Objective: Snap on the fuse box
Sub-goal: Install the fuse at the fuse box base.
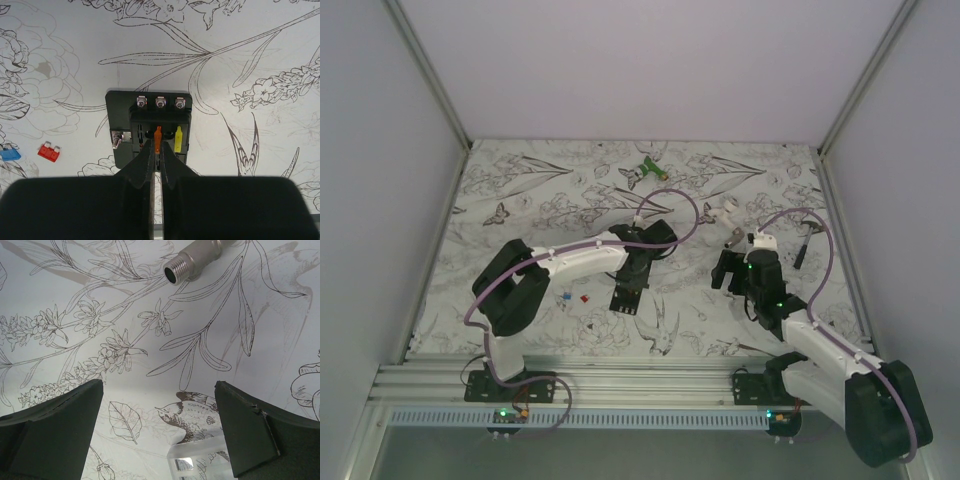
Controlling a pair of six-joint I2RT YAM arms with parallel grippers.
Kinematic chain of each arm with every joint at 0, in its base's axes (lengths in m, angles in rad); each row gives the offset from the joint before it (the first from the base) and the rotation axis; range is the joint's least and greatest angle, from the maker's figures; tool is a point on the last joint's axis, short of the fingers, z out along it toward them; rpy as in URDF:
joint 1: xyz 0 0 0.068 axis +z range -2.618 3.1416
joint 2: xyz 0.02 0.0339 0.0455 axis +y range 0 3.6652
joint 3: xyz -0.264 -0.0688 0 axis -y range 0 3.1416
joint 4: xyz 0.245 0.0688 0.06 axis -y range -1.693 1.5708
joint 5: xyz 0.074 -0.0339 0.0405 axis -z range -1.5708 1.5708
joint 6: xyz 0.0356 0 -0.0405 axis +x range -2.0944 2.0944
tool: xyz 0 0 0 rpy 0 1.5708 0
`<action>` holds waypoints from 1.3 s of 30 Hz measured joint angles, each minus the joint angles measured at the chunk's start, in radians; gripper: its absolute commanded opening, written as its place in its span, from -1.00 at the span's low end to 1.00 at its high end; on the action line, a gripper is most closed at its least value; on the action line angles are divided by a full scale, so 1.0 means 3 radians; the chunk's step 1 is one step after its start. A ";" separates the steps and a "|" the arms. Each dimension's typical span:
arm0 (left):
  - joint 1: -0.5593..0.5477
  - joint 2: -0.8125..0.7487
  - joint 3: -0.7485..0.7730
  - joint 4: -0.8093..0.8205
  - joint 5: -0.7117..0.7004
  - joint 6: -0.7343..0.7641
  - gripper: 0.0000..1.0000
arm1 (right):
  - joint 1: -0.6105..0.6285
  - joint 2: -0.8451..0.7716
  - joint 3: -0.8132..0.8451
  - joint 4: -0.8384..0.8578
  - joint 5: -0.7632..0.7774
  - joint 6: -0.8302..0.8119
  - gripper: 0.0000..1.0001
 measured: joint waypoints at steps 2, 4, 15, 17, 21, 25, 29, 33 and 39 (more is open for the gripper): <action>0.0004 0.0005 -0.0003 0.0001 0.0001 -0.0018 -1.00 | 0.0000 0.0011 0.0000 0.0001 0.0000 0.0000 1.00; 0.0006 0.0019 -0.0003 0.0003 0.0001 -0.0042 -1.00 | 0.0000 0.0020 0.0000 0.0000 -0.0001 0.0000 1.00; 0.0017 0.0004 -0.0090 0.0083 -0.0004 -0.0192 -1.00 | 0.0000 0.0038 0.0000 0.0001 -0.0001 0.0000 1.00; 0.0017 -0.0005 -0.0117 0.0106 -0.0005 -0.0217 -1.00 | 0.0000 0.0038 0.0000 0.0001 -0.0001 0.0000 1.00; 0.0015 -0.0011 -0.0145 0.0139 -0.0006 -0.0240 -1.00 | 0.0000 0.0039 0.0000 0.0001 -0.0001 0.0000 1.00; 0.0031 0.0009 -0.0103 0.0113 0.0006 -0.0238 -1.00 | 0.0000 0.0056 0.0000 0.0003 -0.0001 0.0000 1.00; 0.0070 0.0080 -0.0001 0.0017 0.0085 -0.0224 -1.00 | 0.0000 0.0057 0.0000 0.0005 -0.0003 0.0000 1.00; 0.0089 0.0089 0.0041 -0.0023 0.0132 -0.0216 -1.00 | 0.0000 0.0056 0.0000 0.0008 -0.0003 0.0000 1.00; 0.0089 0.0062 0.0041 -0.0008 0.0135 -0.0216 -0.75 | 0.0000 0.0047 0.0000 0.0014 -0.0031 0.0000 1.00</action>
